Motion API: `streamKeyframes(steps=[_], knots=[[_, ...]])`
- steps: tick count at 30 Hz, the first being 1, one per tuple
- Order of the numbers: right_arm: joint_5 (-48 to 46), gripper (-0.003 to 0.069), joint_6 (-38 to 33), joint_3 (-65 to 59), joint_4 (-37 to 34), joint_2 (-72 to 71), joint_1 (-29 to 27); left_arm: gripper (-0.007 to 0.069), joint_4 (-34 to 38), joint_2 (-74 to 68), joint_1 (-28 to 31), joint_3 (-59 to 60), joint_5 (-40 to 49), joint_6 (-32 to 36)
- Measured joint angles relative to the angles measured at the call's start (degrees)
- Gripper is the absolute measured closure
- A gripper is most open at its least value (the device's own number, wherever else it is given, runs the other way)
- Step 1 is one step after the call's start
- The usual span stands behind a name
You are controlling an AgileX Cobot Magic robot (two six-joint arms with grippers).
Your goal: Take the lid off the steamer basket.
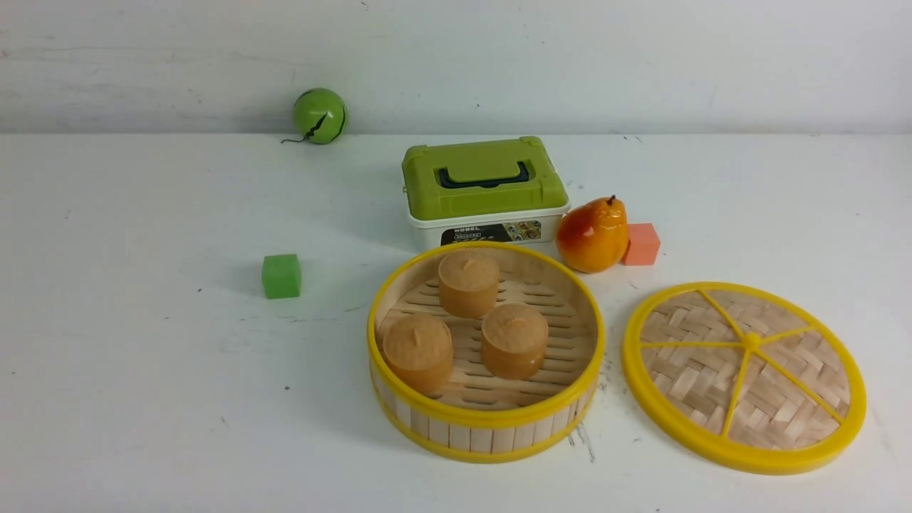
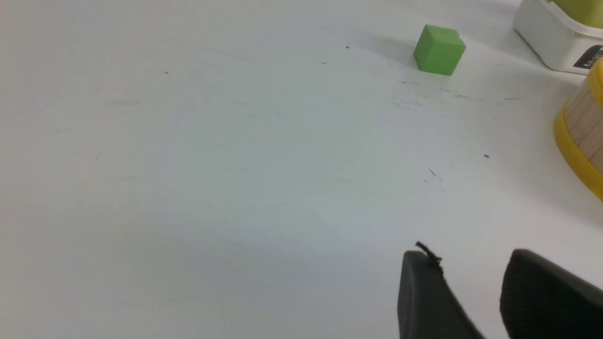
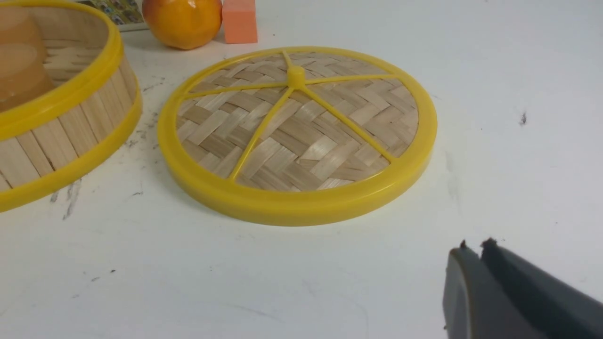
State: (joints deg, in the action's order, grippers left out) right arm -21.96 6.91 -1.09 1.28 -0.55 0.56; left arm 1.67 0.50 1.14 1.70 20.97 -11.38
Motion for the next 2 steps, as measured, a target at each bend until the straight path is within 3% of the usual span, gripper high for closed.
streamKeyframes(steps=[2], knots=[[0.0,0.0618,0.0,0.0,0.0,0.0,0.0,0.0385,0.0,0.0,0.0,0.0,0.0,0.0]])
